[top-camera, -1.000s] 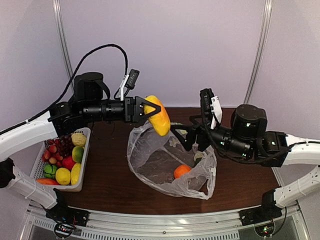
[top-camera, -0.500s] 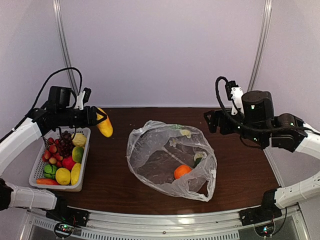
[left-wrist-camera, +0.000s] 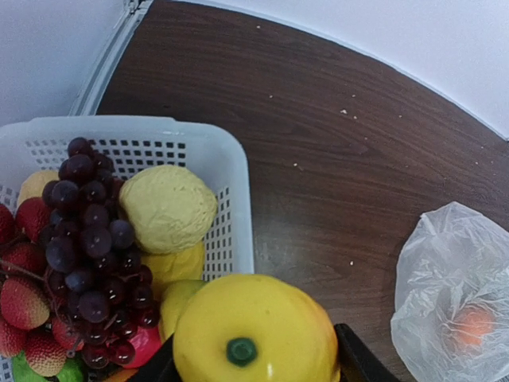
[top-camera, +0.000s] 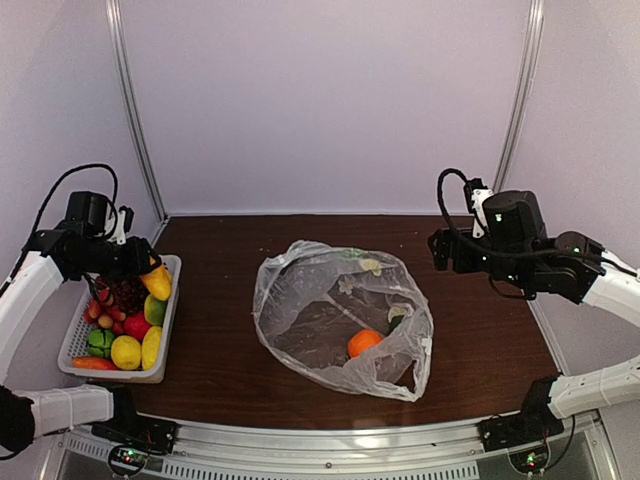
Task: Untie the knot of the plastic bag and take out the fruit
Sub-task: Place the fake fruit in the bin, then adjust the takeout bag at the center of the board, then reach into the gripper in the takeout bag.
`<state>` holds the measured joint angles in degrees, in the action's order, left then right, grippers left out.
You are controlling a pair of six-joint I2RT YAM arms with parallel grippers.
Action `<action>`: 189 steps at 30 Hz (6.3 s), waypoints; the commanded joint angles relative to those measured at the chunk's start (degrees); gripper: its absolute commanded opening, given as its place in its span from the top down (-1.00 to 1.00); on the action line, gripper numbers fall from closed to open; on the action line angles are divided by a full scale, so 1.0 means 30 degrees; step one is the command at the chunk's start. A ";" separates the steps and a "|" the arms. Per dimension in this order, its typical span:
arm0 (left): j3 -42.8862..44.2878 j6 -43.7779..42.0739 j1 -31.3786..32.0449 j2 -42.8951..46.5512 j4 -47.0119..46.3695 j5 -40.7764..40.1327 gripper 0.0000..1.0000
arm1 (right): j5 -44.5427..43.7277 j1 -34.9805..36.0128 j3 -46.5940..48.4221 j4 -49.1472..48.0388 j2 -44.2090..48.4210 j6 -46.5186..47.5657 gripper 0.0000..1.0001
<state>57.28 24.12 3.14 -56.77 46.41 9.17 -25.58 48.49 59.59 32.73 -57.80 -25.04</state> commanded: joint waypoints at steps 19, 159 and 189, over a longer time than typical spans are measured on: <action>-0.3227 0.2764 -0.2829 0.3193 0.2731 -0.3093 0.23 | 0.1174 -0.1804 -0.1699 -0.0270 0.1199 0.0315 -1.00; -0.5270 0.4324 1.4994 -0.2247 -1.4863 0.0061 1.00 | 0.5130 0.6194 0.5101 -0.1300 -1.1856 0.1534 -0.47; -0.5265 0.4353 1.5009 -0.2154 -1.4356 -0.0549 1.00 | 0.3339 0.4601 0.4597 0.1534 -1.6457 0.1068 -0.70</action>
<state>41.52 36.82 47.86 -63.42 4.16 8.49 -11.90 62.59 73.49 32.99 -107.02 -20.21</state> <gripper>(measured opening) 0.006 0.828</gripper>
